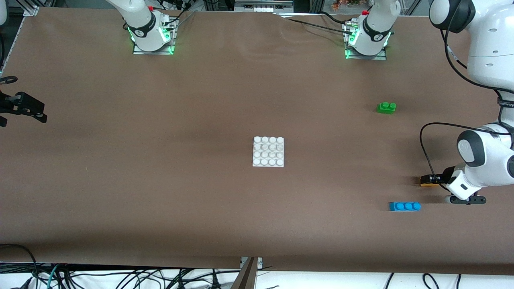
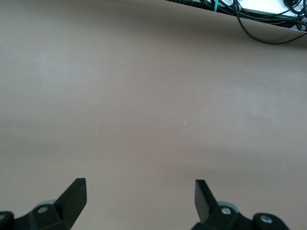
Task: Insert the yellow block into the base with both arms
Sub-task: 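Carry the yellow brick with the left gripper over the base plate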
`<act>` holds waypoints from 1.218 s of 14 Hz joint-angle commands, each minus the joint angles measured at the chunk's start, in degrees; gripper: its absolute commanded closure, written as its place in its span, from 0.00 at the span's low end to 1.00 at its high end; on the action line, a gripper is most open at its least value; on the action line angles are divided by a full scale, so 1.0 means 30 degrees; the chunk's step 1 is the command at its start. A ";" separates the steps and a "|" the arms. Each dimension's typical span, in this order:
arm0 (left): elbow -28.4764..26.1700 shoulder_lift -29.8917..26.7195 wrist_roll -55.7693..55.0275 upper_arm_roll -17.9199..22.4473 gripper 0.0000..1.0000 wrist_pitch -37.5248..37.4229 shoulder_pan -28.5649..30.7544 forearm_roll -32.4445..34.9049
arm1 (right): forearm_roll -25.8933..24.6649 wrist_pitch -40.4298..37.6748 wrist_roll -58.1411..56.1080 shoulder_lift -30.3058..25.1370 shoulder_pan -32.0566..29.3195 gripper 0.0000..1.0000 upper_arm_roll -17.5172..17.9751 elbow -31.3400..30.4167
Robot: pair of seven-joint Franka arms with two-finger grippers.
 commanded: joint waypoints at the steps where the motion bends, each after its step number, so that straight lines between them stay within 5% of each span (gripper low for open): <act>1: -0.0165 -0.1900 0.0223 0.0224 0.59 -0.1493 -0.0861 -0.0049 | -0.0181 -0.0120 -0.0178 -0.0375 -0.0103 0.00 0.0203 -0.0293; 8: 0.0889 -0.3925 -0.5506 -0.0098 0.59 -0.6590 -0.5043 -0.0020 | -0.0181 -0.0120 -0.0178 -0.0375 -0.0103 0.00 0.0174 -0.0322; 12: 0.0919 -0.4044 -0.9904 0.0018 0.60 -0.6654 -0.9669 -0.0048 | -0.0181 -0.0120 -0.0178 -0.0375 -0.0132 0.00 0.0174 -0.0322; 17: 0.2996 -0.1587 -1.4540 0.0019 0.59 -0.5572 -1.4158 -0.0283 | -0.0152 -0.0120 -0.0178 -0.0375 -0.0132 0.00 0.0174 -0.0322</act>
